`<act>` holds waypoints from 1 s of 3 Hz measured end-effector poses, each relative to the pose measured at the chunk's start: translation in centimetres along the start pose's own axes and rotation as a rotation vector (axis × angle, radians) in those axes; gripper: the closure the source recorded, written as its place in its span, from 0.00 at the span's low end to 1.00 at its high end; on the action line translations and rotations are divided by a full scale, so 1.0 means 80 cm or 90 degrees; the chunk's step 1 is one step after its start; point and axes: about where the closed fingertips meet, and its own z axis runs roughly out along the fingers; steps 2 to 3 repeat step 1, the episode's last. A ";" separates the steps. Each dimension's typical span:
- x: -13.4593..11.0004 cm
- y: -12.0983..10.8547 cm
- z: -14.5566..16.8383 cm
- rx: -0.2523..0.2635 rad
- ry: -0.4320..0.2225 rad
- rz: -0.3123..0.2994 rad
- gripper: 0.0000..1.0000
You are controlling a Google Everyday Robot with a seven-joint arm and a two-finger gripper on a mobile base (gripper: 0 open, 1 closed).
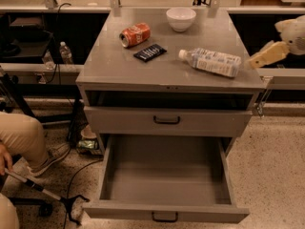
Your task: Pick blue plastic bottle from middle drawer and place on counter
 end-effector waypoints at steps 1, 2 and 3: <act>0.028 -0.013 -0.040 0.058 -0.027 0.029 0.00; 0.028 -0.013 -0.040 0.058 -0.027 0.029 0.00; 0.028 -0.013 -0.040 0.058 -0.027 0.029 0.00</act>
Offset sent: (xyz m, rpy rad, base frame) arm 0.0000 0.0000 0.0000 0.0000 0.0000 0.0000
